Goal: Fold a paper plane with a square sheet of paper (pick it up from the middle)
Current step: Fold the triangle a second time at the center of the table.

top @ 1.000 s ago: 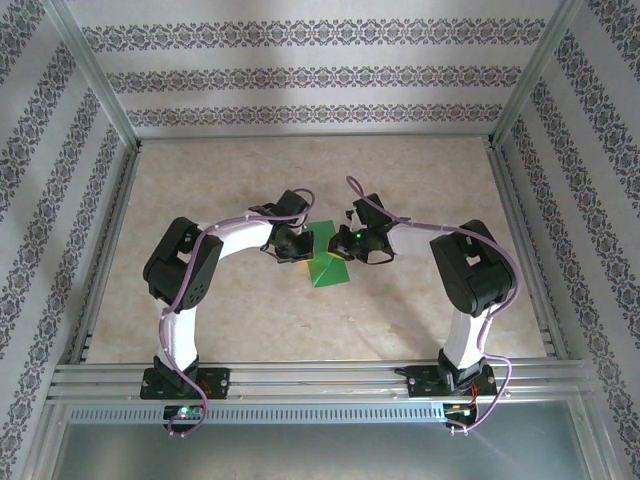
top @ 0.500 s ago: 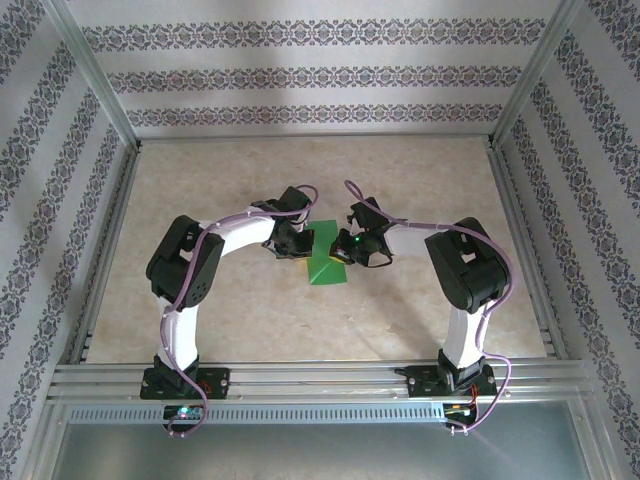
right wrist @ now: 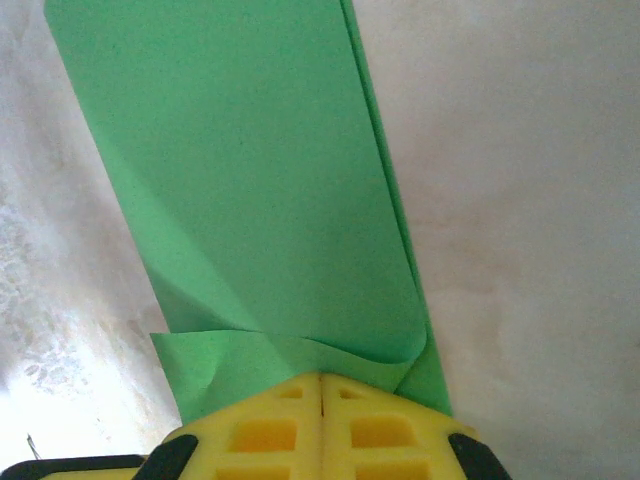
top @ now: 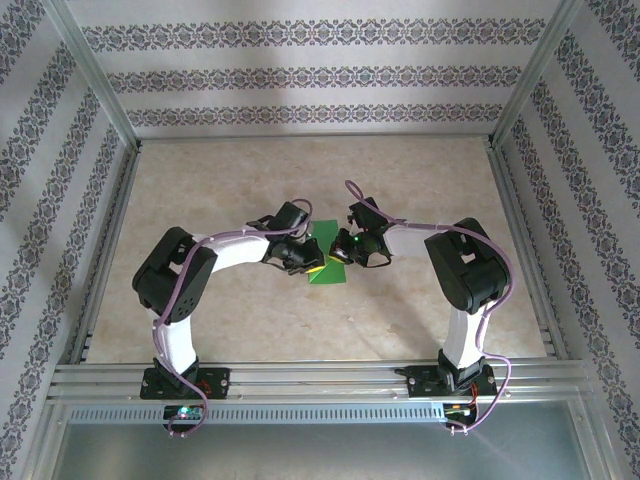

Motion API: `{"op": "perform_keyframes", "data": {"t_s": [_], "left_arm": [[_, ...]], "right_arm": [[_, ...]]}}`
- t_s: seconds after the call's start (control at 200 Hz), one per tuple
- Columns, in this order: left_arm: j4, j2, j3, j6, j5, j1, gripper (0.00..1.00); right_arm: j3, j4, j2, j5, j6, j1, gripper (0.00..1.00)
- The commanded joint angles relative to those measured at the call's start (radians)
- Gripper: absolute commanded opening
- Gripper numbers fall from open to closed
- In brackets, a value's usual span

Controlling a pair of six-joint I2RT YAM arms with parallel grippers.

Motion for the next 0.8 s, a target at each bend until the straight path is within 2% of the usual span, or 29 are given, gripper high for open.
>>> {"op": "perform_keyframes", "data": {"t_s": [0.0, 0.43, 0.615, 0.799], "left_arm": [[0.008, 0.025, 0.028, -0.027, -0.002, -0.013, 0.12], [-0.179, 0.072, 0.037, 0.077, -0.081, -0.034, 0.09], [-0.175, 0.019, -0.073, 0.096, -0.079, -0.035, 0.08], [-0.218, -0.095, -0.21, 0.122, -0.085, -0.034, 0.08]], "right_arm": [[-0.042, -0.11, 0.079, 0.137, 0.009, 0.007, 0.05], [-0.032, -0.131, 0.097, 0.137, 0.003, 0.008, 0.05], [-0.034, -0.137, 0.098, 0.144, 0.003, 0.006, 0.04], [-0.03, -0.141, 0.097, 0.147, -0.001, 0.005, 0.04]]}}
